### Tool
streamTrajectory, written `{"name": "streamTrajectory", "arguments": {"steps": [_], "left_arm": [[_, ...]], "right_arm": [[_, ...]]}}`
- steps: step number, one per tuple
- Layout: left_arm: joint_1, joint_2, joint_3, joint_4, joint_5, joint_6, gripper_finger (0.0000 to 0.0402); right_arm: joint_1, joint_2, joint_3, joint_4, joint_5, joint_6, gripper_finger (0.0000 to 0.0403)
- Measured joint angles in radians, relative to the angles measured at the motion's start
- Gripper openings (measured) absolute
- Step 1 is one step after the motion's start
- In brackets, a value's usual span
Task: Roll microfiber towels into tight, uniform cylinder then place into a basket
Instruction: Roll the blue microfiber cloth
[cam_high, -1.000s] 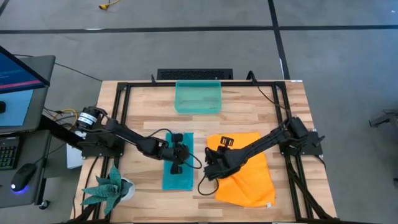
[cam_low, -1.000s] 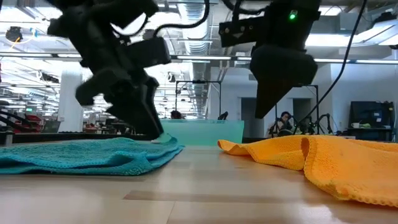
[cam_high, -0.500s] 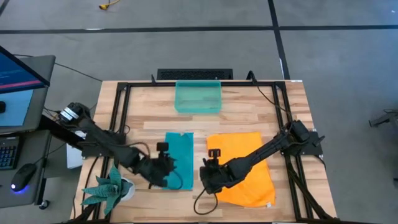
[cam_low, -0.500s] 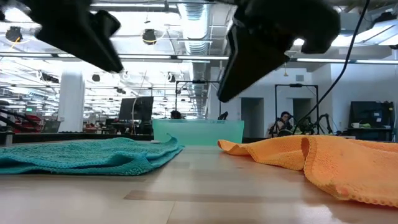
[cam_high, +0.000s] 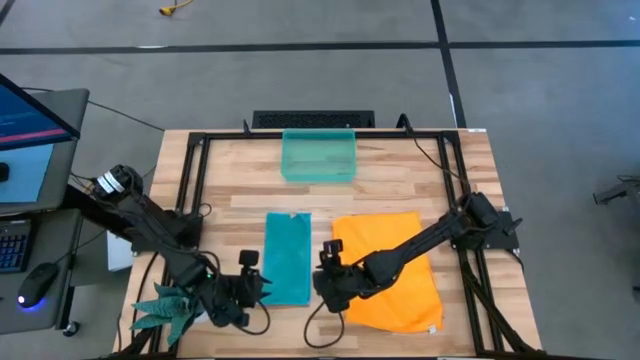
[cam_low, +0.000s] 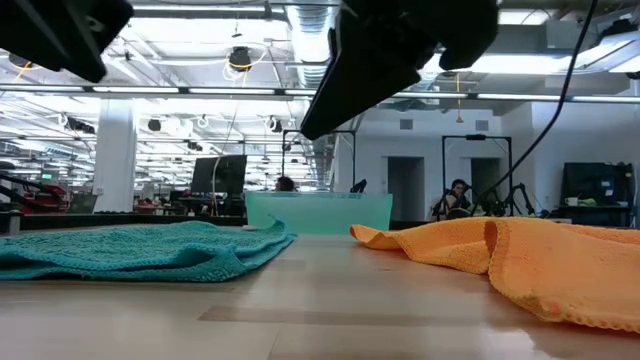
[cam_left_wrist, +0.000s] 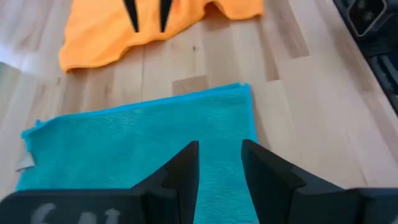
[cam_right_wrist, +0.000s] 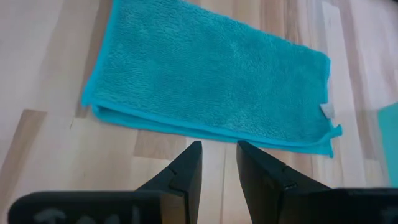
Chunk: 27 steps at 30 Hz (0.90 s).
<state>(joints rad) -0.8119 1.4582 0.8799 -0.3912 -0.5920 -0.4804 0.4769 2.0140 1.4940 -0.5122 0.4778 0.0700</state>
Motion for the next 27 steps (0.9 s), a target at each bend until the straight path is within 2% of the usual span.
{"name": "streamTrajectory", "arguments": {"steps": [6,17,21,27], "left_arm": [[-0.033,0.000,0.049,-0.063,0.003,-0.002,0.0114],[-0.078,0.000,0.234,-0.351,0.002,0.004,0.0114],[-0.088,0.000,0.239,-0.362,-0.005,0.000,0.0114],[-0.106,0.037,0.229,-0.362,-0.026,-0.098,0.0114]], "right_arm": [[-0.025,0.000,0.000,0.007,-0.036,0.000,0.0134],[-0.025,0.000,0.000,0.039,-0.071,-0.001,0.0199],[-0.025,0.002,0.000,0.082,-0.135,0.000,0.0212],[-0.008,0.003,0.000,0.129,-0.195,-0.001,0.0215]]}}
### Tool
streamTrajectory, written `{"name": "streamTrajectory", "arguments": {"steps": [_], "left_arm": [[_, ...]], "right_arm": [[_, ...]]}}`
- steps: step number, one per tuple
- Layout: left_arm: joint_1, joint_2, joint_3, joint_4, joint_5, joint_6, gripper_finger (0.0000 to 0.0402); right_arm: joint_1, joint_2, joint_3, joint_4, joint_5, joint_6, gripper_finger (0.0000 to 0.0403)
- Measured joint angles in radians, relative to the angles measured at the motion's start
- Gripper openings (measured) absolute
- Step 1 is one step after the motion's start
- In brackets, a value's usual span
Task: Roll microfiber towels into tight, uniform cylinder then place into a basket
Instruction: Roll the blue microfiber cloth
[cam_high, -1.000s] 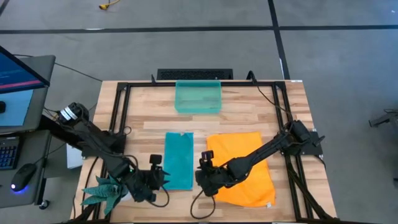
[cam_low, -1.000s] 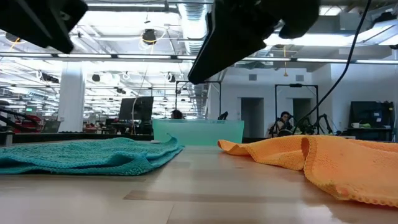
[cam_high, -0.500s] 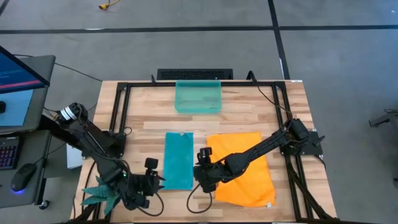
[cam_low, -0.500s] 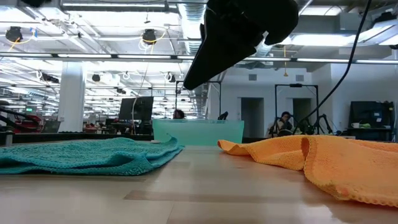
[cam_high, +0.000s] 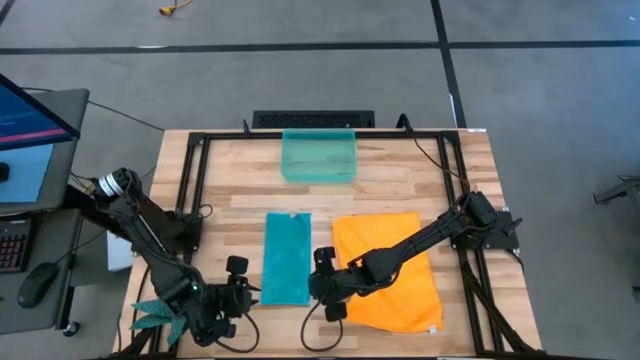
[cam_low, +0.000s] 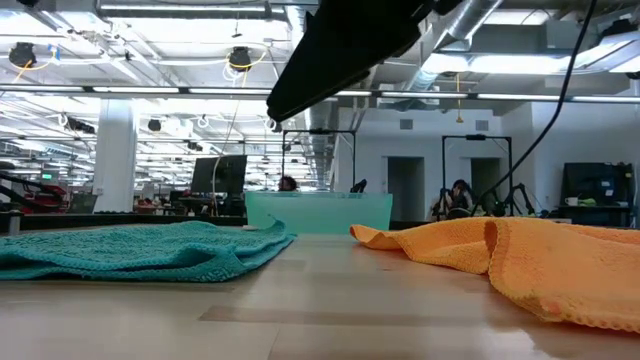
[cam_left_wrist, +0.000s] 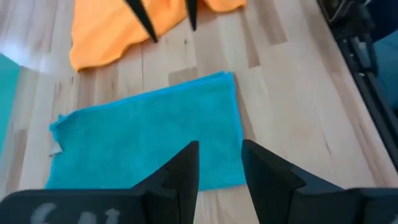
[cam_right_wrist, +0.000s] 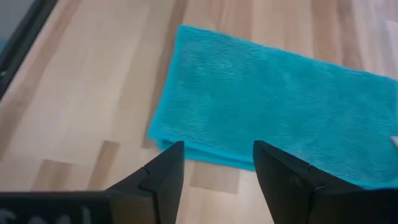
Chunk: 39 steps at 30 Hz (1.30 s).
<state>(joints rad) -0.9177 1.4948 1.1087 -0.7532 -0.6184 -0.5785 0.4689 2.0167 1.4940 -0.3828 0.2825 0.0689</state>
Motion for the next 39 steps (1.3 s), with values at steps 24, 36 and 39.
{"name": "streamTrajectory", "arguments": {"steps": [24,36,39], "left_arm": [[0.023,0.275,-0.001,0.022,0.035,-0.060,0.0114],[0.037,0.275,-0.001,0.108,0.087,-0.010,0.0114],[0.039,0.275,-0.001,0.109,0.088,-0.006,0.0114]], "right_arm": [[0.007,0.002,-0.065,0.221,-0.111,-0.220,0.0214],[-0.025,0.002,-0.152,0.393,-0.216,-0.274,0.0214],[-0.027,0.002,-0.184,0.452,-0.218,-0.287,0.0214]]}}
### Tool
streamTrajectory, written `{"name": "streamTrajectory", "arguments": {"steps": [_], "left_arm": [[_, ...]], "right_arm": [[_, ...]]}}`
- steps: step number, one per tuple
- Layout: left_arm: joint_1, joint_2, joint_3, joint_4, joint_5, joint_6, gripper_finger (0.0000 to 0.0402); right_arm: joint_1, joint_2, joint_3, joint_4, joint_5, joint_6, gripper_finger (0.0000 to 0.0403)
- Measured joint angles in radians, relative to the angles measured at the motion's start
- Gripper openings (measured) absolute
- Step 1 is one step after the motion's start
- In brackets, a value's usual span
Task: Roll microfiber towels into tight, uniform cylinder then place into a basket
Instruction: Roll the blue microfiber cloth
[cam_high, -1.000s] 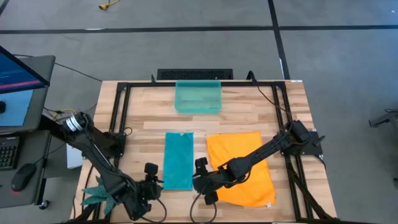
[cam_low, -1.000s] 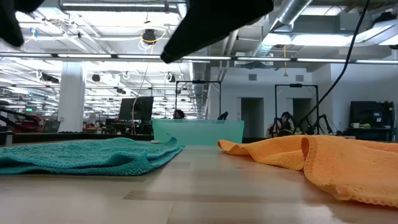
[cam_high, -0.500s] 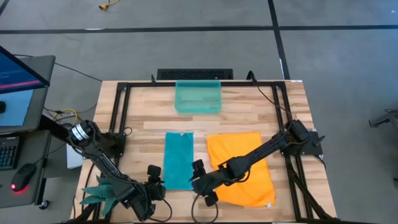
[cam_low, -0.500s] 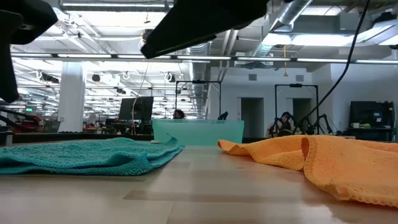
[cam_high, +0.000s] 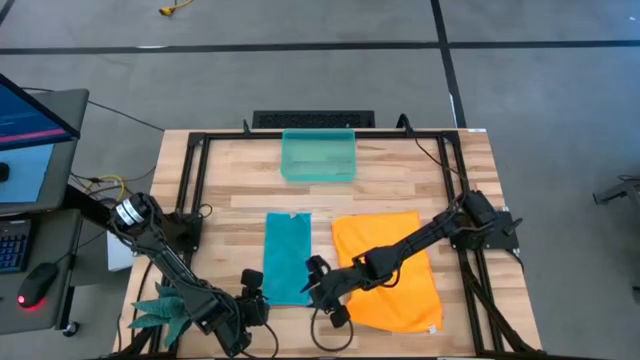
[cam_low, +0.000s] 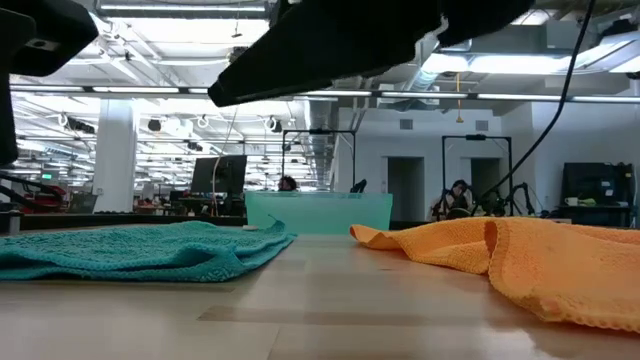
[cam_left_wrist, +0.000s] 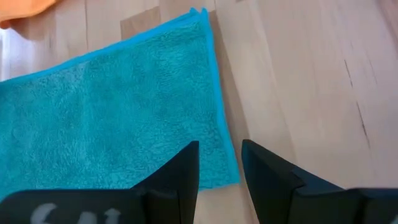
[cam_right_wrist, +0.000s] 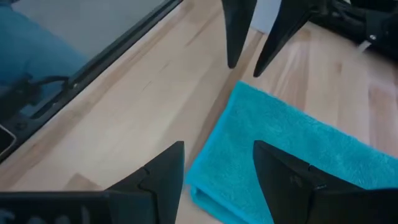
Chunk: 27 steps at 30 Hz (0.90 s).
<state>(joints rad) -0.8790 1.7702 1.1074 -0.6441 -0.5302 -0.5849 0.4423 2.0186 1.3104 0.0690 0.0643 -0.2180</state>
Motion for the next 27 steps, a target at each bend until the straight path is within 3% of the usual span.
{"name": "streamTrajectory", "arguments": {"steps": [9,16,27], "left_arm": [[0.039,-0.001,-0.101,0.151,0.108,0.039,0.0114],[0.048,-0.001,-0.150,0.154,0.127,0.036,0.0114],[0.063,-0.008,-0.221,0.236,0.125,-0.025,0.0114]], "right_arm": [[-0.015,0.040,-0.032,0.084,-0.033,-0.013,0.0214],[-0.039,0.132,-0.019,0.176,-0.101,0.007,0.0215],[-0.093,0.148,-0.017,0.161,-0.220,0.113,0.0215]]}}
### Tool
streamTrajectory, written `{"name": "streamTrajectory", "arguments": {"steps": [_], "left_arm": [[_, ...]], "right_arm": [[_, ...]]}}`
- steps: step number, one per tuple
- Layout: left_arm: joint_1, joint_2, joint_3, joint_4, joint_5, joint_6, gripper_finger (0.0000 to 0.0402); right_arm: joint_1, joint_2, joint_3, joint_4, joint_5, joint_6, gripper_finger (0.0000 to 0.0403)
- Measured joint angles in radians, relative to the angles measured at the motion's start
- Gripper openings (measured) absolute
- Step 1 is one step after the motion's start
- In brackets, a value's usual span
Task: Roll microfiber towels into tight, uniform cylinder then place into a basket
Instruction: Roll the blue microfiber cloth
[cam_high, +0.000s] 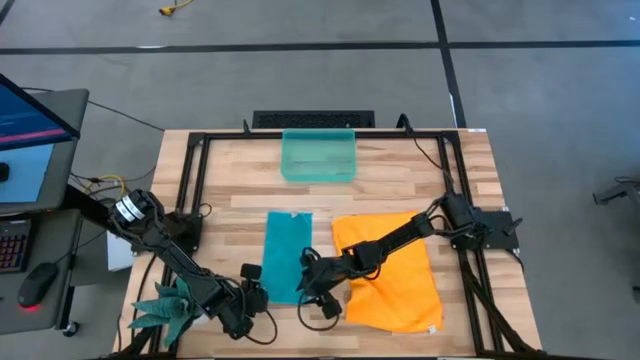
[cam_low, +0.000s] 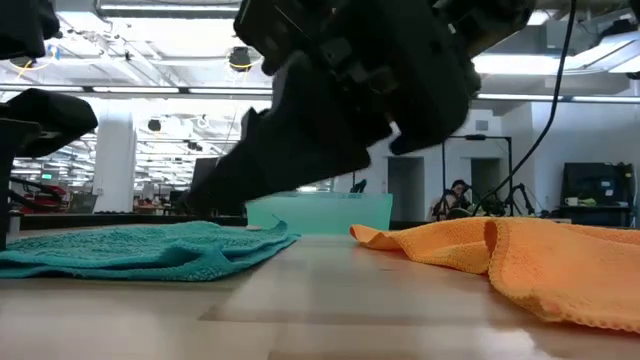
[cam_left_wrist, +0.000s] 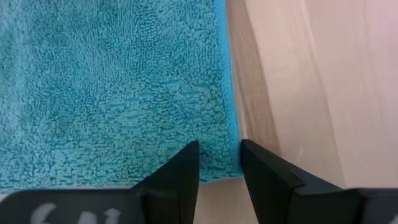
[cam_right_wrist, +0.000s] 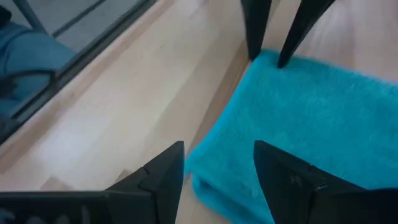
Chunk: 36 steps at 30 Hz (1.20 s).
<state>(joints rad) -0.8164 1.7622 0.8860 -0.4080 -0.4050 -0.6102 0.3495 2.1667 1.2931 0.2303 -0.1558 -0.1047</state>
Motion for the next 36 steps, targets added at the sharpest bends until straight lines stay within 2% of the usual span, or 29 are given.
{"name": "streamTrajectory", "arguments": {"steps": [7,23,27,32,36], "left_arm": [[0.041,0.004,-0.002,0.083,0.008,0.041,0.0114],[0.128,0.008,-0.003,0.116,0.007,0.041,0.0114],[0.128,0.008,-0.003,0.115,0.008,0.048,0.0114],[0.128,0.008,-0.003,0.115,0.008,0.079,0.0112],[0.128,0.008,-0.002,0.116,0.016,0.107,0.0086]], "right_arm": [[0.006,0.000,-0.001,-0.067,0.001,0.000,0.0215],[0.012,-0.007,0.004,-0.246,0.126,0.000,0.0205],[0.010,-0.008,0.004,-0.262,0.132,-0.005,0.0166],[0.010,-0.008,0.009,-0.276,0.143,-0.008,0.0082],[0.009,-0.006,0.024,-0.287,0.142,-0.007,0.0024]]}}
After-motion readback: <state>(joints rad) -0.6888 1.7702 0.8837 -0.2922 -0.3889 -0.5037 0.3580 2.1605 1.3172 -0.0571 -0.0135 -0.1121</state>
